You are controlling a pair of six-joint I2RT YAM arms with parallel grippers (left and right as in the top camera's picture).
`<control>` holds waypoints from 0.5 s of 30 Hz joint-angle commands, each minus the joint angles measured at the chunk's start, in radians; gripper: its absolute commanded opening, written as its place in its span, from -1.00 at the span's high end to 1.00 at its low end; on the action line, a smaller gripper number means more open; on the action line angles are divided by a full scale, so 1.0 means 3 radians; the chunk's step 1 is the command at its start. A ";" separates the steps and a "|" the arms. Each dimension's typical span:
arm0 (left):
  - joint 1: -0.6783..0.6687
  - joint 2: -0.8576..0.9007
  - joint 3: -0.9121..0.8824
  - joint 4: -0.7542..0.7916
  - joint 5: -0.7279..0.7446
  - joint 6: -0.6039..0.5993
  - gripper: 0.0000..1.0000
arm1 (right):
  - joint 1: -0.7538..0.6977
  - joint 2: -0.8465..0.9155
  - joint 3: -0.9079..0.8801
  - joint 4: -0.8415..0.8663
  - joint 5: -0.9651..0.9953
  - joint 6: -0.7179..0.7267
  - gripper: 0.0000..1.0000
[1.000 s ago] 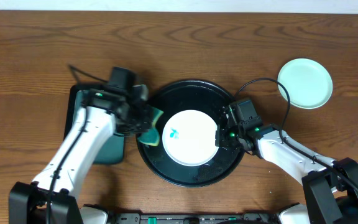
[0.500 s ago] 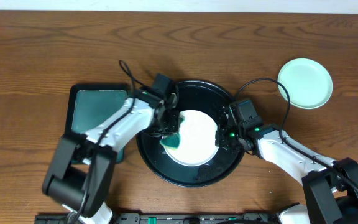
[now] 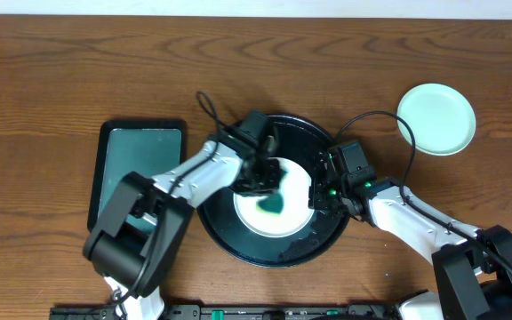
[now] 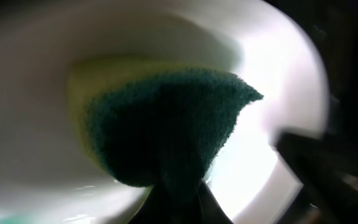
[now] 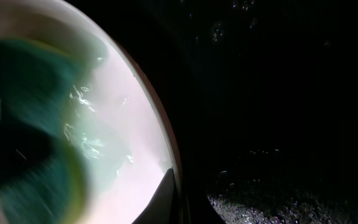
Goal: Clean dirty plates on tray and stack at the side
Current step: 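Scrub the white plate with the held sponge using the left gripper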
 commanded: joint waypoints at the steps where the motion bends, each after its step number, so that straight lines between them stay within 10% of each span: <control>1: -0.0256 0.0192 -0.0043 0.0100 0.0463 -0.0209 0.86 | 0.0028 0.0050 0.0010 -0.0008 -0.0078 -0.0047 0.97; 15: 0.0155 0.0192 -0.0043 0.0610 -0.0486 -0.0244 0.86 | 0.0028 0.0050 0.0010 -0.0018 -0.0078 -0.0047 0.97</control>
